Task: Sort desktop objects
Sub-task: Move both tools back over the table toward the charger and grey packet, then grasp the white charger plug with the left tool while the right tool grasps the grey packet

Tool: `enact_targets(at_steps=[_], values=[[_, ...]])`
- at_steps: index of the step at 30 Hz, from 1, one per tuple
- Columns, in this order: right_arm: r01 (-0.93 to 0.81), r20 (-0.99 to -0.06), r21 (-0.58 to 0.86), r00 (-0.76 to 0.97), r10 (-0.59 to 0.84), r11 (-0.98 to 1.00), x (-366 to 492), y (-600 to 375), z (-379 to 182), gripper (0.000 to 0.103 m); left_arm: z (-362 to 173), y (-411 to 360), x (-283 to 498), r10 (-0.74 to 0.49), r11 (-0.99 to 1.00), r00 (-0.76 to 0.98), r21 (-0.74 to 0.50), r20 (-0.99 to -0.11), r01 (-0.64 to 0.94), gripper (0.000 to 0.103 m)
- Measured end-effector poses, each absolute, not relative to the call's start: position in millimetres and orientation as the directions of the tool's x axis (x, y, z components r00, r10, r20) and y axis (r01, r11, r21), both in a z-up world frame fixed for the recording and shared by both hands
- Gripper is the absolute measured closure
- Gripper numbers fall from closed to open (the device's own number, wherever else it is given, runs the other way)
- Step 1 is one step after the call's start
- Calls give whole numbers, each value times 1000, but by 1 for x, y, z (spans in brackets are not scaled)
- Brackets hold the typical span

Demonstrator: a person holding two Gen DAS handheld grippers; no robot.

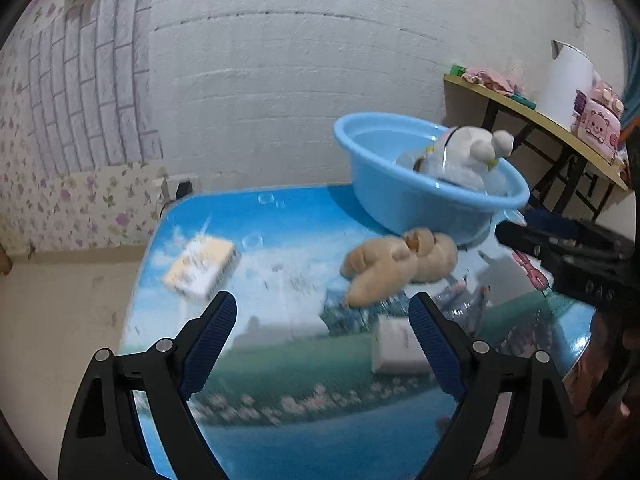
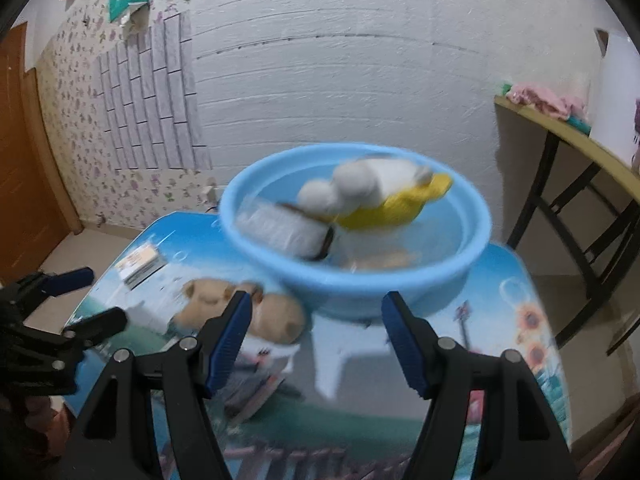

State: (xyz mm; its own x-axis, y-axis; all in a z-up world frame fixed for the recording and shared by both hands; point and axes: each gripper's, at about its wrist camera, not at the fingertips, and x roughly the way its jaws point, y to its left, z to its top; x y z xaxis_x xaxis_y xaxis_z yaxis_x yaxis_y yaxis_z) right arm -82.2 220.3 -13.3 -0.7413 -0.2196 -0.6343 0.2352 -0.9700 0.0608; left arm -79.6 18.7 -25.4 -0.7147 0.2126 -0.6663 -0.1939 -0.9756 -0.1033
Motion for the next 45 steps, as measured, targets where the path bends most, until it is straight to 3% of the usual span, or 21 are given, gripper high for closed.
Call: enact_targets(at_steps=[7,12,16,27,28,29,32,45], values=[[345,-634,69,-709,-308,-936,-69,212,-14,36,-41,40,-68,217,-976,-696,-139,-684,-167,15],[343,-658,112,-678,-328,-933,-67,218,-20,37,-45,47,-72,218,-975,-665,-141,-714,-169,15],[349,-677,150,-646,-353,-925,-66,221,-30,47,-53,53,-74,219,-975,-645,-135,-732,-177,15],[345,-697,174,-618,-363,-922,-66,230,-40,47,-68,77,-78,217,-968,-603,-90,-768,-234,15],[348,-700,173,-614,-363,-921,-66,229,-41,47,-70,78,-79,221,-966,-597,-89,-771,-242,17],[352,-703,172,-610,-365,-920,-66,228,-42,47,-71,78,-80,223,-965,-592,-88,-774,-249,29],[367,-710,164,-601,-368,-916,-65,224,-46,47,-70,81,-78,236,-957,-594,-78,-769,-279,43],[398,-726,164,-571,-384,-903,-75,211,-56,47,-69,58,-73,196,-974,-608,-78,-770,-215,43]])
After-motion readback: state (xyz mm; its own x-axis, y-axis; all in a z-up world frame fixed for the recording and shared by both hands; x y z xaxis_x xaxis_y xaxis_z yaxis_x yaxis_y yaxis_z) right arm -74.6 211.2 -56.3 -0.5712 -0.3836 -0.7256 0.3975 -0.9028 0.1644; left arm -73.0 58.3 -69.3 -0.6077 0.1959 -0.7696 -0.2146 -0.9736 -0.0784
